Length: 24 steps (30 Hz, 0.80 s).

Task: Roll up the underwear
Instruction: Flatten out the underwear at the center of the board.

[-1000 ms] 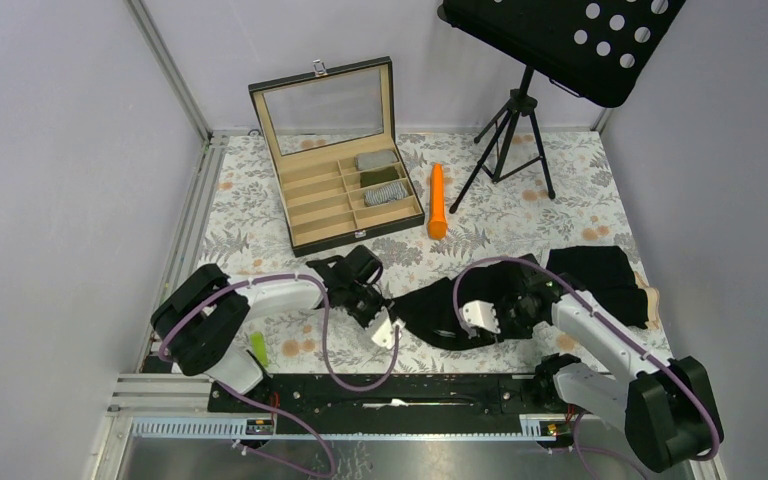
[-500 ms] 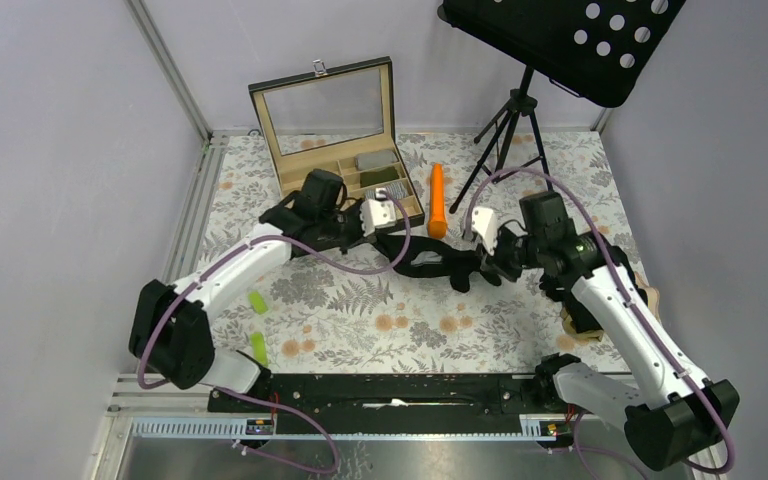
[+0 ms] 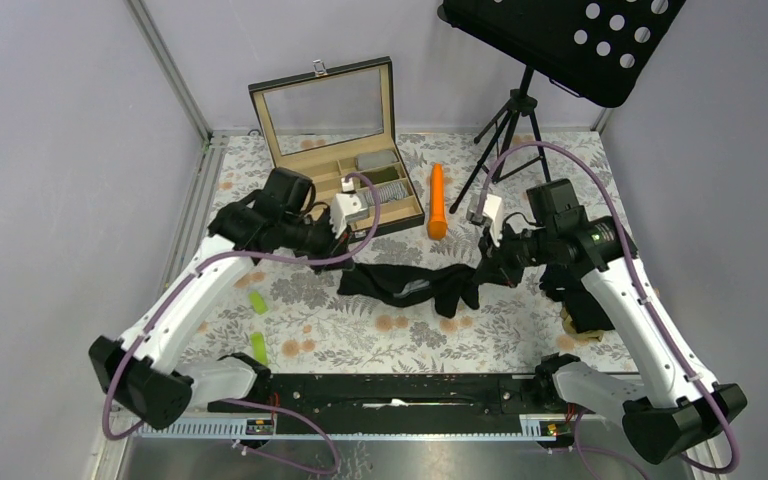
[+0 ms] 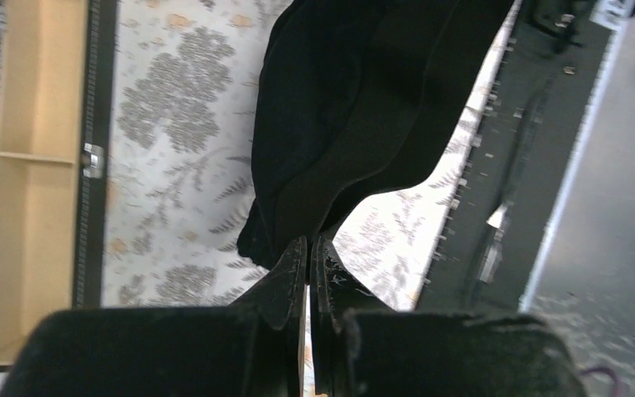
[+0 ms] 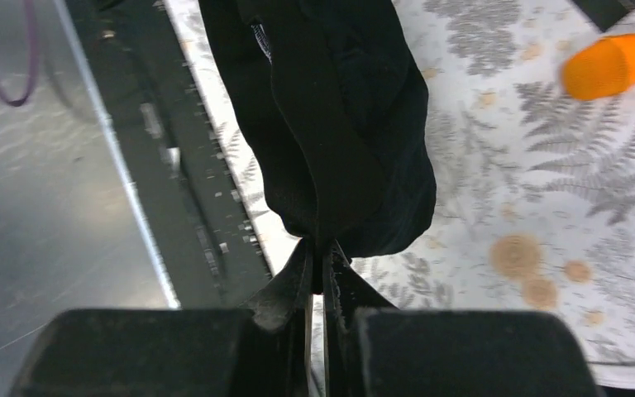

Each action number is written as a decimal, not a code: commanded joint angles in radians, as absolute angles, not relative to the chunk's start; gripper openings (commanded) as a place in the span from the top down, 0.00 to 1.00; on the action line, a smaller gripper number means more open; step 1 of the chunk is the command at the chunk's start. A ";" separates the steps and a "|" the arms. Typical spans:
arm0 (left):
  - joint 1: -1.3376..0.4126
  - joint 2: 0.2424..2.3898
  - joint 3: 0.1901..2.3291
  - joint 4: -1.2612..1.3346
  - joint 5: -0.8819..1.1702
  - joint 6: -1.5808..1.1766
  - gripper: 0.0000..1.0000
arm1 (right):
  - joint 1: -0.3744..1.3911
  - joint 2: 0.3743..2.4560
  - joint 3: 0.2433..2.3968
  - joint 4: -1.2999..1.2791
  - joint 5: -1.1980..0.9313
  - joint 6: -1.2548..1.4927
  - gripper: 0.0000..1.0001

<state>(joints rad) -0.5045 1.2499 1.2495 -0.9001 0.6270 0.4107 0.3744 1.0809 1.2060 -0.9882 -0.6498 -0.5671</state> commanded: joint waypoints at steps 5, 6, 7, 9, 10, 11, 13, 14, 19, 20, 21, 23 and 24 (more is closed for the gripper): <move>-0.533 1.118 1.340 -1.227 0.776 0.394 1.00 | 0.427 1.024 1.250 -1.243 -0.962 -0.469 0.98; -0.536 1.117 1.340 -1.239 0.780 0.389 1.00 | 0.434 1.016 1.244 -1.215 -0.972 -0.436 0.97; -0.538 1.119 1.330 -1.228 0.778 0.359 1.00 | 0.437 1.019 1.241 -1.213 -0.982 -0.436 0.97; -0.538 1.149 1.293 -1.151 0.742 0.252 1.00 | 0.437 1.055 1.232 -1.198 -0.967 -0.433 0.99; -0.538 1.178 1.276 -1.100 0.709 0.207 1.00 | 0.435 1.093 1.221 -1.164 -0.942 -0.415 0.99; -0.537 1.219 1.272 -1.059 0.693 0.183 1.00 | 0.419 1.121 1.204 -1.132 -0.929 -0.403 0.99; -0.532 1.320 1.289 -0.982 0.651 0.158 1.00 | 0.336 1.171 1.155 -1.065 -0.966 -0.416 0.98; -0.529 1.381 1.311 -0.947 0.611 0.149 1.00 | 0.278 1.208 1.133 -1.026 -0.989 -0.415 0.98; -0.511 1.642 1.385 -0.751 0.325 0.075 0.83 | 0.147 1.446 1.100 -0.969 -0.897 -0.524 0.70; -0.503 1.682 1.397 -0.719 0.283 0.037 0.78 | 0.135 1.478 1.096 -0.941 -0.872 -0.490 0.68; -0.496 1.712 1.414 -0.701 0.252 0.010 0.73 | 0.124 1.495 1.094 -0.892 -0.839 -0.438 0.65; -0.497 1.739 1.452 -0.691 0.226 0.003 0.67 | 0.115 1.483 1.104 -0.817 -0.745 -0.346 0.50; -0.497 1.732 1.457 -0.684 0.213 0.002 0.66 | 0.115 1.466 1.114 -0.795 -0.689 -0.320 0.49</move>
